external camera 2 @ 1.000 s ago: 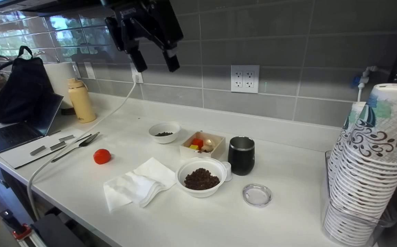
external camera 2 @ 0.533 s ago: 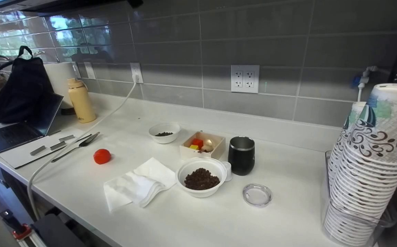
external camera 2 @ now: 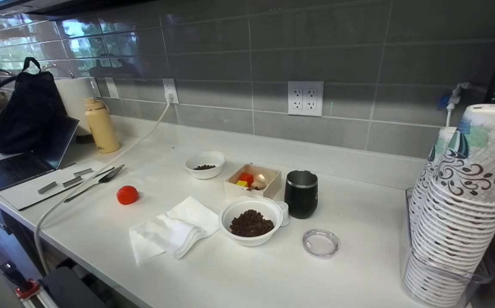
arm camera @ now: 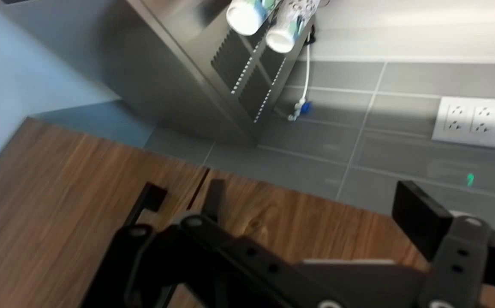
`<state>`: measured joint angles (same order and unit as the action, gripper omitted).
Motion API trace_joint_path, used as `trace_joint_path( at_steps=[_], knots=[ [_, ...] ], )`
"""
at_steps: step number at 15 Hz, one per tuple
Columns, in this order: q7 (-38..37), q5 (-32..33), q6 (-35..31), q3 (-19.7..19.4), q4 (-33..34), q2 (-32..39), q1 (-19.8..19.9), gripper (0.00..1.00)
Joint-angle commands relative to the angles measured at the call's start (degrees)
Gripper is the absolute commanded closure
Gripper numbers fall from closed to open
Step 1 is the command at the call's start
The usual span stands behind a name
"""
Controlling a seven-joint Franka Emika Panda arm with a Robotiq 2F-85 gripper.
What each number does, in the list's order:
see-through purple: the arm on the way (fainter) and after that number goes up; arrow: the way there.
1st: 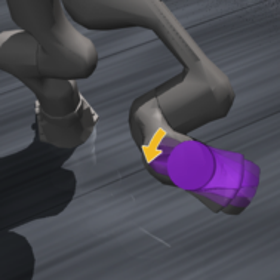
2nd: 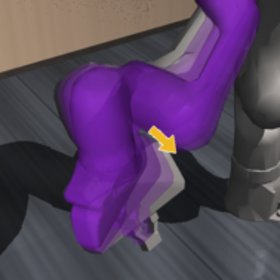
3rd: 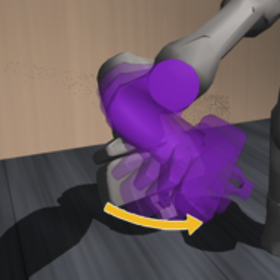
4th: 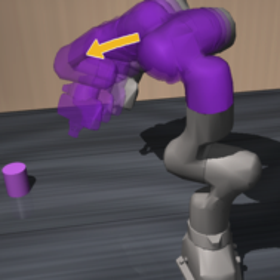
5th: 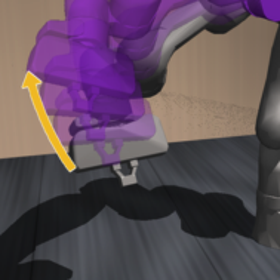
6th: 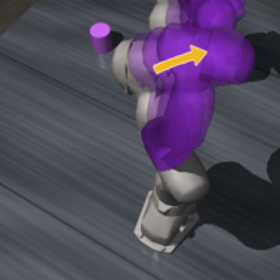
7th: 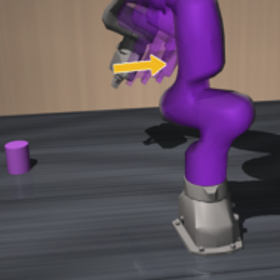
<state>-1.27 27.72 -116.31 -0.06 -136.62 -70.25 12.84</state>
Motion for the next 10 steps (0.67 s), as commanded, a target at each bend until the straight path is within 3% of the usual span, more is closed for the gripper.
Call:
trace_joint_path(
  at_steps=[1,10],
  knots=[
    [-2.1,3.9,-8.3,-2.3,3.3,3.5,2.3,0.00],
    [-0.3,2.7,-29.9,-8.3,8.3,15.6,5.7,0.00]
  ],
)
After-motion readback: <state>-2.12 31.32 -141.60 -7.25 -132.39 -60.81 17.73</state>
